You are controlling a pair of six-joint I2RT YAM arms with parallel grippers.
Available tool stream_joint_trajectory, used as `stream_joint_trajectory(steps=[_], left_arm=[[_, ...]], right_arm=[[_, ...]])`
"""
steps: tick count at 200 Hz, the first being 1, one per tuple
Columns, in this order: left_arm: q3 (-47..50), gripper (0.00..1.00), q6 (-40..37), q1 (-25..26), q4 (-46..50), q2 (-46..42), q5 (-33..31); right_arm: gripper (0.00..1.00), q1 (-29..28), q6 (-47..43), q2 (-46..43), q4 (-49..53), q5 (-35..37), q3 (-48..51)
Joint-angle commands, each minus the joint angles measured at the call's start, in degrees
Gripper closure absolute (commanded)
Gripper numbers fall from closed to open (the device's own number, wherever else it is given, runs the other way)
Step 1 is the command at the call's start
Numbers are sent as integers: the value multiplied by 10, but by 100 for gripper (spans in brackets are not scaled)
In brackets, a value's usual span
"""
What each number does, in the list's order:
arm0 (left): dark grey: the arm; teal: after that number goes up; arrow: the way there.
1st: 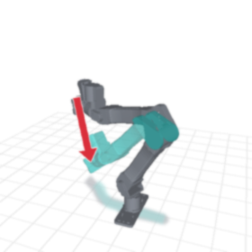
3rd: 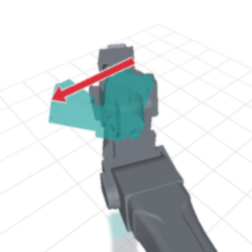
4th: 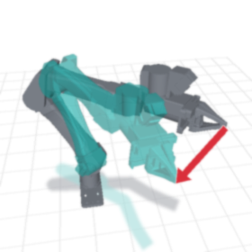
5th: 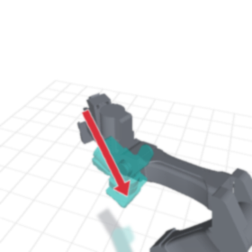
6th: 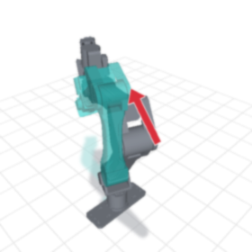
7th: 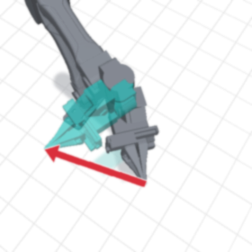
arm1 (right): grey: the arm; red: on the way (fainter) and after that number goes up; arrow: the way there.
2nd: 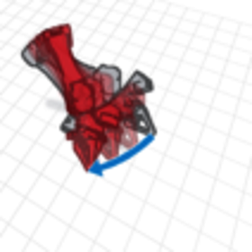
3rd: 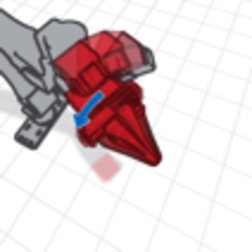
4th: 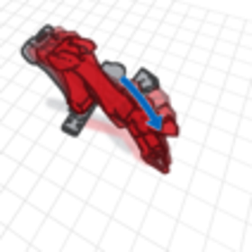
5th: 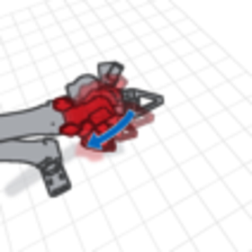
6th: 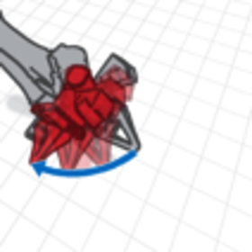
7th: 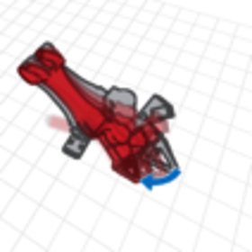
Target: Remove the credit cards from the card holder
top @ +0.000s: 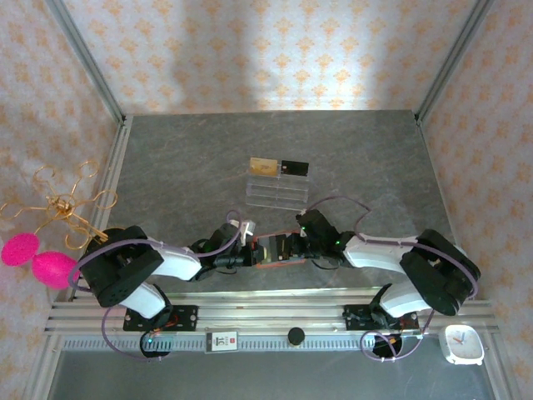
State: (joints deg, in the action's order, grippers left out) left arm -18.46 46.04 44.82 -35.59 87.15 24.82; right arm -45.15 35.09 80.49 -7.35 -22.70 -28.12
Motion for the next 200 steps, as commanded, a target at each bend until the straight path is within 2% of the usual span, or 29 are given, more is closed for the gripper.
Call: stream_joint_trajectory(steps=[1,26,70,102,127,155,169,200], left_arm=[[2,100,-6,-5,18,8,2],[4,100,-9,-7,21,-1,1],[-3,100,-8,-7,13,-3,9],[-6,100,-12,-15,-9,-85,14],[9,75,-25,-24,-55,-176,20],[41,57,-5,-47,-148,-241,61],[53,53,9,-53,-192,-257,74],[62,52,29,-57,-246,-267,94]], right_arm=[[96,1,-6,-25,18,33,0],[100,11,-13,-79,40,65,19],[100,32,-52,-177,49,77,36],[100,35,-72,-225,17,58,47],[100,35,-80,-267,-29,34,53],[100,37,-76,-293,-91,-11,54],[100,37,-67,-299,-133,-40,55],[100,37,-40,-306,-220,-97,59]])
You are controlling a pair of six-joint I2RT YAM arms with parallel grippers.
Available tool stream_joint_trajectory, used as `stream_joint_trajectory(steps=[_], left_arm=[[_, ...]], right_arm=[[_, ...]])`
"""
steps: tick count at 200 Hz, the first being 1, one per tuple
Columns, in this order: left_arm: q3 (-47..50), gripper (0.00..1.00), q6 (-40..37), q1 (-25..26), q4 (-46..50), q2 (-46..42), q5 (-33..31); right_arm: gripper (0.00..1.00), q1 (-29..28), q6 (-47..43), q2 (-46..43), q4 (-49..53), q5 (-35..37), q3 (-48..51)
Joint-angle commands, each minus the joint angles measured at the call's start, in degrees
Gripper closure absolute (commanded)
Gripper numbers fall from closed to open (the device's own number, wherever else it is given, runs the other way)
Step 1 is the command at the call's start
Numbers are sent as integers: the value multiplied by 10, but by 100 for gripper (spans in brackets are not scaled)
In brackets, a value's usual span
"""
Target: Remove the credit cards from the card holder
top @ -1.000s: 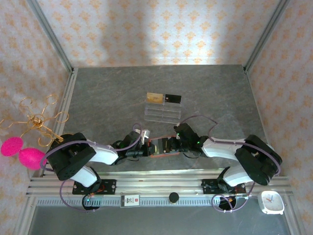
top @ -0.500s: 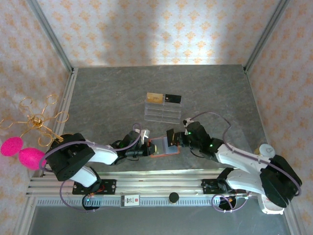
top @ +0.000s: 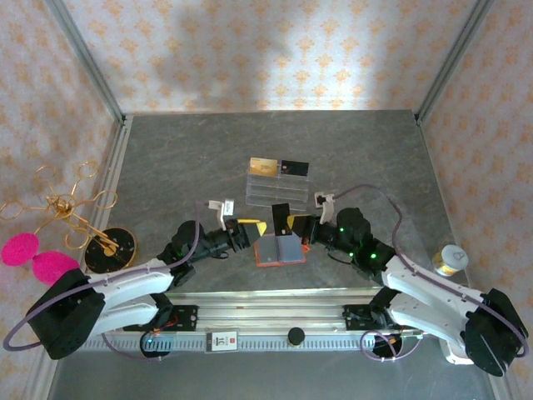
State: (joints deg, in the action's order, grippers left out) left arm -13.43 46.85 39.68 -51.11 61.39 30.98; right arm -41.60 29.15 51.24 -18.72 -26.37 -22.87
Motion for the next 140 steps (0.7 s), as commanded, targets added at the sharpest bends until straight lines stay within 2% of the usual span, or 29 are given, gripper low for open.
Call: stream_joint_trajectory(steps=[1,22,85,110,140], left_arm=[[13,52,22,-6,-93,-10,33],[28,51,46,-10,-145,-4,43],[31,57,81,-10,-231,26,66],[28,65,90,-10,-254,43,72],[24,85,100,-10,-275,55,76]], right_arm=[[100,2,20,-14,-108,-62,6],[100,2,36,-18,-152,-88,6],[100,2,62,5,-192,-117,-3],[100,1,67,13,-209,-124,-3],[100,-1,70,23,-210,-121,4]])
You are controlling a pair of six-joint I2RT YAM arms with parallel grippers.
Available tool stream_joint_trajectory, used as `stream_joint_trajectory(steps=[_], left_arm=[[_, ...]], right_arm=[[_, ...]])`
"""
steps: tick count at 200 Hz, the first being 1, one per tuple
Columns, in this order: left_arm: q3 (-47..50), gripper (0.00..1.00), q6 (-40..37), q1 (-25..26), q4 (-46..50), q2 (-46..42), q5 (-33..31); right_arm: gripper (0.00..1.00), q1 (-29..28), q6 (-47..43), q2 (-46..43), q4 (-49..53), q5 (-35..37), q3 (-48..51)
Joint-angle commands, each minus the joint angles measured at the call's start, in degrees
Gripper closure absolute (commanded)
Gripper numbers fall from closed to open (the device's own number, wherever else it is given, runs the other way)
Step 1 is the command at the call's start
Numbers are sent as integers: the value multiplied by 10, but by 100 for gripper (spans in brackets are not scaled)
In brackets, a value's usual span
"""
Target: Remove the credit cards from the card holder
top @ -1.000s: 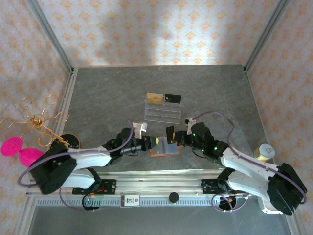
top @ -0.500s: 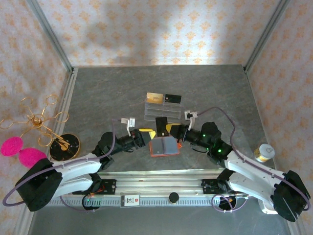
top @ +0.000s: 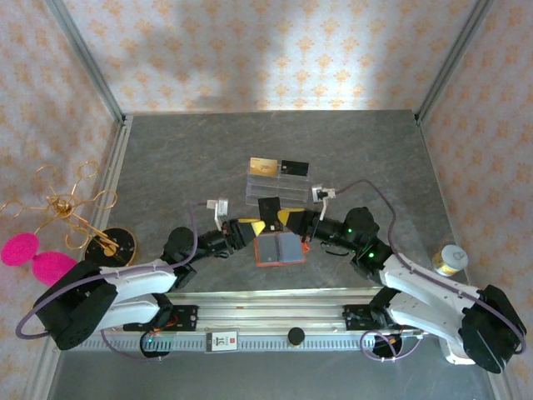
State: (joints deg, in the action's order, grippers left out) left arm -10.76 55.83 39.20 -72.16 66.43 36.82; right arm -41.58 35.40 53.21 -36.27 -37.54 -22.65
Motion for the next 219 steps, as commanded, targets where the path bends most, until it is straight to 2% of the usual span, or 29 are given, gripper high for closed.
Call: stream_joint_trajectory(steps=[1,34,48,65,77,102,120,134,145,171,199,219], left_arm=[[-2,85,11,-6,-64,4,18],[-29,100,-17,-5,-7,-1,20],[-49,100,-36,-5,33,-4,26],[-90,100,-95,-6,146,-20,24],[-141,100,-169,-6,282,-26,12],[-267,100,-322,-7,512,-2,0],[-374,100,-466,-6,675,35,-49],[-453,100,-579,-7,779,67,-113],[-500,100,-661,-7,835,89,-144],[-609,100,-820,-10,925,153,-159],[-760,100,-914,-40,1047,258,-117],[-873,100,-960,-46,1133,343,-149]], right_arm=[[100,-2,8,3,-34,-8,2],[100,-9,-14,4,12,10,0],[100,-9,-28,-7,50,31,-4],[84,-8,-64,-37,156,100,-24],[78,-6,-83,-71,235,173,-37],[78,4,-93,-126,360,294,-51],[78,5,-83,-142,400,312,-45],[80,5,-70,-146,418,309,-37],[81,5,-62,-149,428,311,-30],[83,5,-58,-159,447,317,-24],[86,5,-63,-165,474,340,-28],[86,6,-59,-169,489,354,-27]])
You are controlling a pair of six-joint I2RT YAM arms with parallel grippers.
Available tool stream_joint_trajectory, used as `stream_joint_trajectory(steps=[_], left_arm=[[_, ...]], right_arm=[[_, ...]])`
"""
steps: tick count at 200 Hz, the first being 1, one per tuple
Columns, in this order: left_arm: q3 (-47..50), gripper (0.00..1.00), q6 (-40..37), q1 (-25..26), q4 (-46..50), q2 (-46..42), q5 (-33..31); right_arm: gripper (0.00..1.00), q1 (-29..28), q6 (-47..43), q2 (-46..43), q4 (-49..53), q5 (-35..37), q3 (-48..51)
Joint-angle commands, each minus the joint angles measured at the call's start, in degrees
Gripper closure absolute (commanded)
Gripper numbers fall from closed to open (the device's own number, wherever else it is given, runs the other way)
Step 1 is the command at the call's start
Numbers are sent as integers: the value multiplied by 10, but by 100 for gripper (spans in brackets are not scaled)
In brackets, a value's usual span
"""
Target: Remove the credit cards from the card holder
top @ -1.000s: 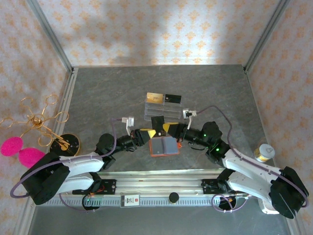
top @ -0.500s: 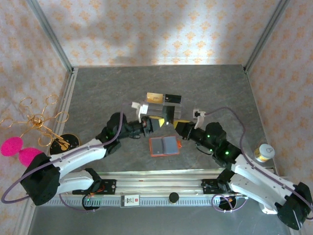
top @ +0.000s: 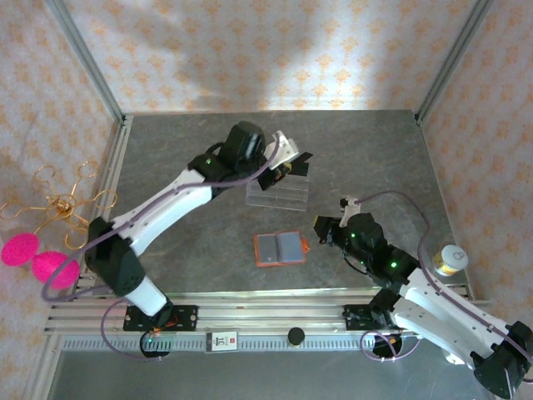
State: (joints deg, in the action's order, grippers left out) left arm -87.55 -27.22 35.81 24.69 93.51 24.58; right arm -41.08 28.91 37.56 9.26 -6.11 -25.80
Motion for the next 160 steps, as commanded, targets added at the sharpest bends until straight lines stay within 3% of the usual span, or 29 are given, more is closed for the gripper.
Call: stream_joint_trajectory(steps=[1,30,65,160], left_arm=[[-109,100,-132,-12,168,77,-29],[-230,100,-185,-12,253,182,-71],[-312,100,-235,-13,297,242,-96],[-286,100,-318,-18,241,243,-72]], right_arm=[[86,1,6,-13,35,40,5],[87,2,12,-12,57,61,-3],[87,2,22,-1,80,80,-9],[88,2,37,64,50,80,-14]])
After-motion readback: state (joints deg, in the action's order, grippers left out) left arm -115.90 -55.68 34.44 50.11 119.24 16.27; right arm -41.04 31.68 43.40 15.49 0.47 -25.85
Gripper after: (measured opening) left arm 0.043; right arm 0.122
